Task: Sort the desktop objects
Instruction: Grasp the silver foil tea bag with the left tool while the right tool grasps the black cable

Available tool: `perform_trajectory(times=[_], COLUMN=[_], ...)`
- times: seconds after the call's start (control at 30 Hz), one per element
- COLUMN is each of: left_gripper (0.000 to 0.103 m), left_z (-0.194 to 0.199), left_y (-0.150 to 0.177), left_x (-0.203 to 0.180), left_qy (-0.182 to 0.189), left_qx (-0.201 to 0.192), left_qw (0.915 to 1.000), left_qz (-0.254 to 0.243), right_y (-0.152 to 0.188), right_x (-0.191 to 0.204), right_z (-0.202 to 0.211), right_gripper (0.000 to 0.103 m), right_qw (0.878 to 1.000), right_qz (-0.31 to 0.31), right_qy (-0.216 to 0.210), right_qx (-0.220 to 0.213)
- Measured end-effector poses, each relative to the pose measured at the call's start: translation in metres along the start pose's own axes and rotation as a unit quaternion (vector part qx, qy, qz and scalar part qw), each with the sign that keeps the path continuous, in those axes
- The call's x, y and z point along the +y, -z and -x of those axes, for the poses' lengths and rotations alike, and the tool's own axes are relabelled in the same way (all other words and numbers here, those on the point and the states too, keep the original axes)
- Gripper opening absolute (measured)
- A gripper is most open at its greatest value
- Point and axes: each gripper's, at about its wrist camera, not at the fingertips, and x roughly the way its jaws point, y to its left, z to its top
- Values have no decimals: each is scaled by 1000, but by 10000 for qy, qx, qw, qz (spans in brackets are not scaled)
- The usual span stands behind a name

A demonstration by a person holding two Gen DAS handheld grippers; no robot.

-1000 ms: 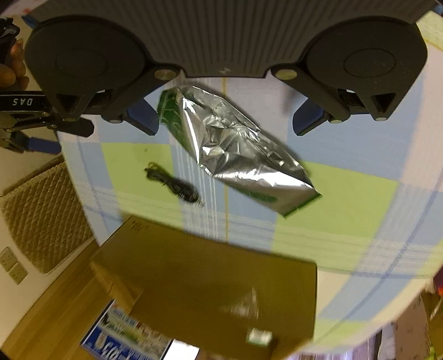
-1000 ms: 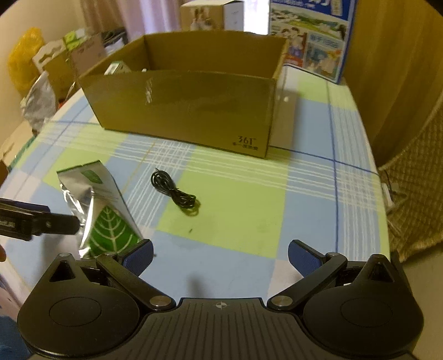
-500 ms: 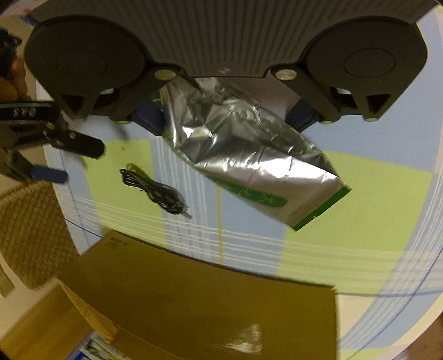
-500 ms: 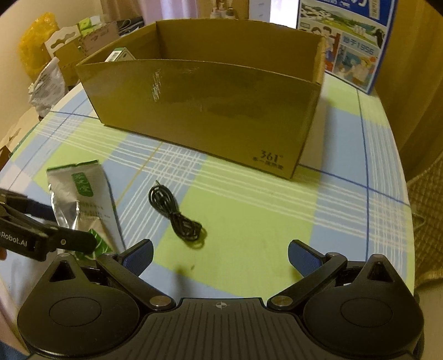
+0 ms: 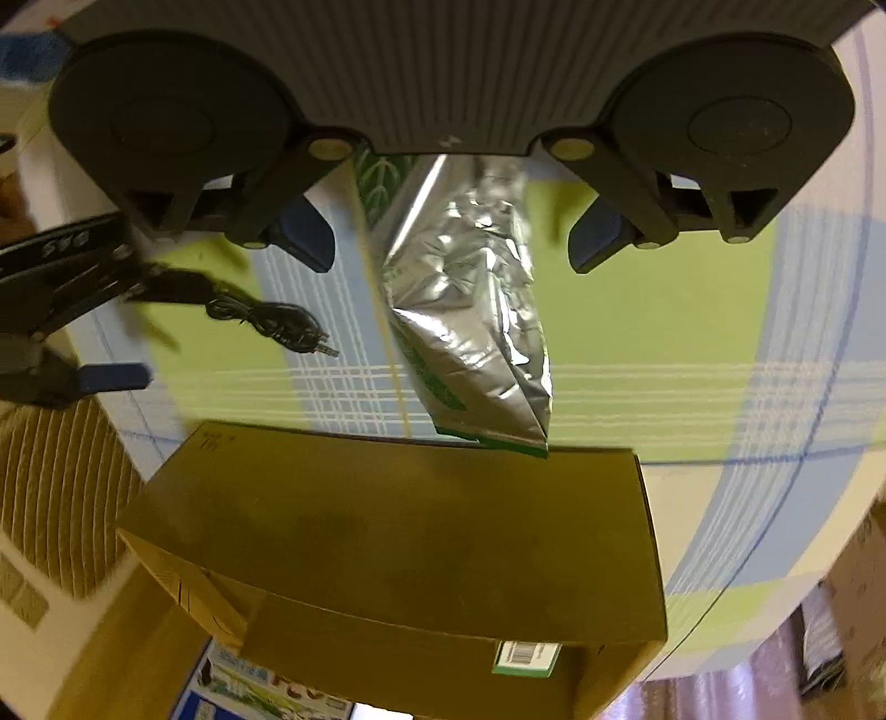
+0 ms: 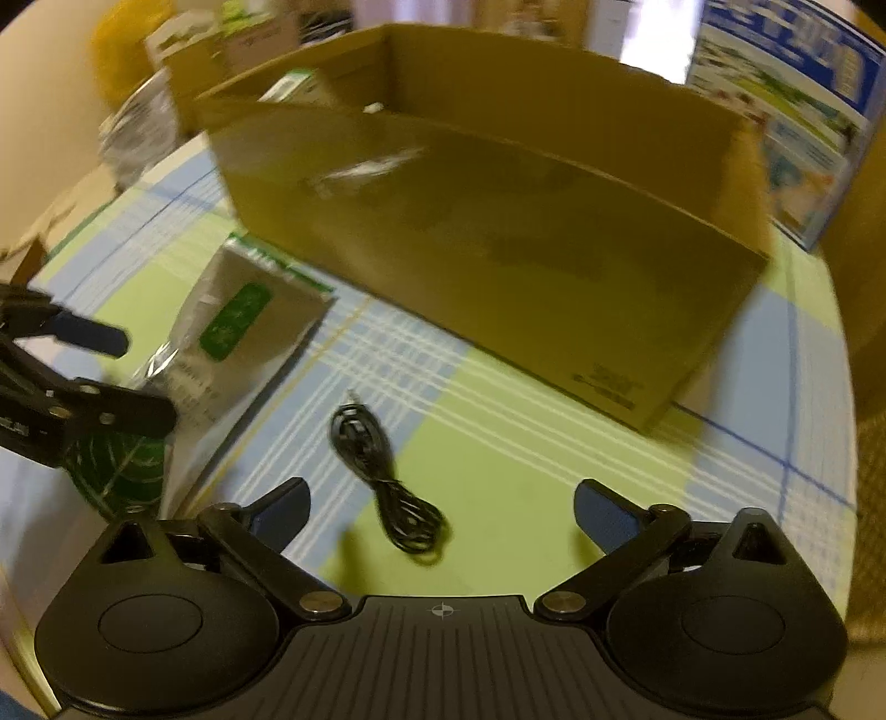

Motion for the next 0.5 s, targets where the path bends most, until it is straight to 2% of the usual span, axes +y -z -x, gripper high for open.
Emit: perform_trajectory(times=[0.1, 0.3, 0.37, 0.43, 0.5], left_gripper=[89, 87, 81, 79, 77], left_z=[-7, -12, -15, -16, -17], left_y=[5, -1, -1, 0, 0], left_x=[-2, -1, 3, 6, 6], left_qy=[-68, -99, 27, 88, 159], left_qx=[-42, -63, -38, -4, 21], left_qw=[9999, 9996, 9998, 9998, 9996], left_qz=[-74, -275, -216, -194, -231], right_y=[-5, -11, -13, -12, -10], right_x=[10, 15, 13, 7, 7], right_z=[-12, -31, -33, -33, -30], right_gripper=[78, 73, 69, 57, 39], right_qw=[9990, 9961, 9968, 9977, 9987], right_qz=[392, 778, 657, 371, 182], right_qy=[-108, -171, -259, -415, -328], right_qx=[179, 368, 368, 379, 345])
